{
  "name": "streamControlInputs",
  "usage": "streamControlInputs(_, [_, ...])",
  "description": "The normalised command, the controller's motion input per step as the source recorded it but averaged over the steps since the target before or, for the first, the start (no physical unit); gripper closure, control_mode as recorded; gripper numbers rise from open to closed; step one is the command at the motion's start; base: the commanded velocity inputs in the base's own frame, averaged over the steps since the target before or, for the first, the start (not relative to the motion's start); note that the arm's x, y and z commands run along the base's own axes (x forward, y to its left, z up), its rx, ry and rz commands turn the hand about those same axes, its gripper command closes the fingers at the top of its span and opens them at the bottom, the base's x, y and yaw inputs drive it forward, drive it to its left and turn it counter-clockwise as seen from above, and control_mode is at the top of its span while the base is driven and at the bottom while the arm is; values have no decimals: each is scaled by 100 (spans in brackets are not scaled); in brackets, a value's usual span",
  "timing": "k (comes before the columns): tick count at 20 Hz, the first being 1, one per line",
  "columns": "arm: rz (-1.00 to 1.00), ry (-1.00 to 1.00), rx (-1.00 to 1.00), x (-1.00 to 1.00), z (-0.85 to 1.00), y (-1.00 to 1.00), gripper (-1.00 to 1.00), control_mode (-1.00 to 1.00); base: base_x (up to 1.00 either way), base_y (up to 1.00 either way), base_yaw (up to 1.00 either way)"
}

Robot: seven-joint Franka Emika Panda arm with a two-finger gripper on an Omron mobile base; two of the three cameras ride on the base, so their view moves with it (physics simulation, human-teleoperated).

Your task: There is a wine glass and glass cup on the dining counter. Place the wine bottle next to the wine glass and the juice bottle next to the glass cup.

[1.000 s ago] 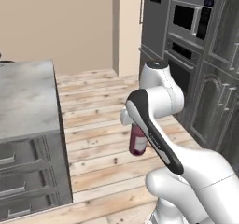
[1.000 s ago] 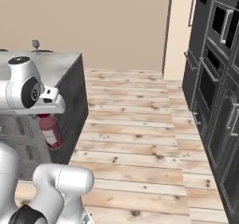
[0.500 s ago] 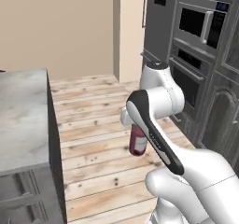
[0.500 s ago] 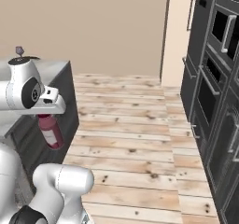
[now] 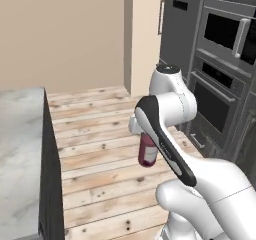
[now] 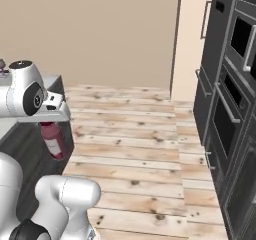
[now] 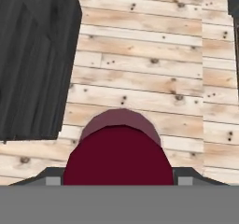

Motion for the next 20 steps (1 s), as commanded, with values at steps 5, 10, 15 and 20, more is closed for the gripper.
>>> streamControlInputs(5, [0, 0, 0, 0, 0, 0, 100, 100, 83, -32, 2])
streamControlInputs(10, [0, 0, 0, 0, 0, 0, 100, 100, 82, -33, 2])
streamControlInputs(15, [0, 0, 0, 0, 0, 0, 100, 100, 82, -33, 2])
streamControlInputs(20, [0, 0, 0, 0, 0, 0, 100, 100, 82, -33, 2])
